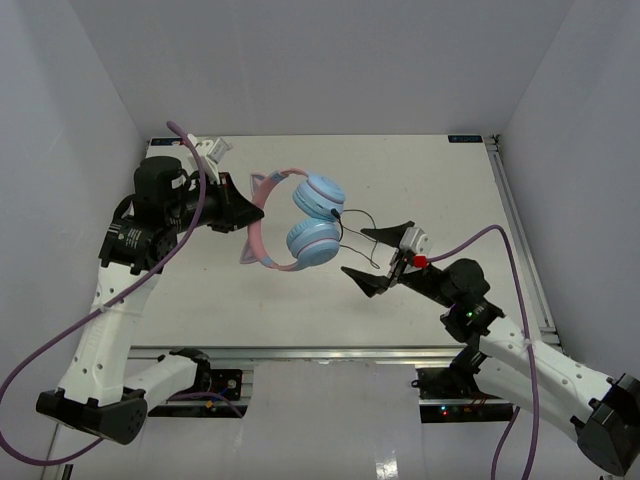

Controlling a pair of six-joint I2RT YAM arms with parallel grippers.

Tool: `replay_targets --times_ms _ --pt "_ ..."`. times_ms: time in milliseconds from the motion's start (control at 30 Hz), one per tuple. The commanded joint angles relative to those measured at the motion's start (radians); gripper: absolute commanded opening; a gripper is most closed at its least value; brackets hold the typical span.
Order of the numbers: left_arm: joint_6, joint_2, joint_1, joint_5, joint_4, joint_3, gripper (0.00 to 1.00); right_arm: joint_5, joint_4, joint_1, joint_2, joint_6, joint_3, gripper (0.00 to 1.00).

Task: Wrap the headphones

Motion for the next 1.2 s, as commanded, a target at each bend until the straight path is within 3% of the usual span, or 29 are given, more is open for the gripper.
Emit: replay_targets --times_ms 0,200,467,667,967,1033,1100,1167 --pt "-0.054 -0.033 -0.001 0.103 0.059 0.014 0.00 -0.089 0.074 0.003 0.088 -0.041 0.092 0.95" --pt "-0.083 -0.045 -0.001 0.145 0.095 -0.010 0.00 -0.121 0.146 0.003 0.208 -0.049 0.123 0.93" --pt "-0.111 -0.045 -0.001 0.171 0.142 -0.047 0.00 -0.214 0.280 0.003 0.320 0.016 0.140 0.79" --pt "-0.183 -0.061 -0.001 0.242 0.224 -0.094 0.00 -0.180 0.407 0.003 0.385 0.054 0.091 0.48" --pt "-0.216 -0.091 -0.002 0.245 0.240 -0.086 0.00 -0.156 0.451 0.003 0.431 0.079 0.075 0.45" --pt "-0.215 -0.092 -0.001 0.244 0.241 -0.083 0.00 -0.150 0.451 0.003 0.432 0.079 0.070 0.31" --pt "-0.215 -0.093 -0.001 0.245 0.242 -0.085 0.00 -0.121 0.449 0.003 0.433 0.079 0.066 0.08" --pt "-0.216 -0.100 -0.001 0.255 0.242 -0.093 0.00 -0.098 0.445 0.003 0.431 0.079 0.063 0.08"
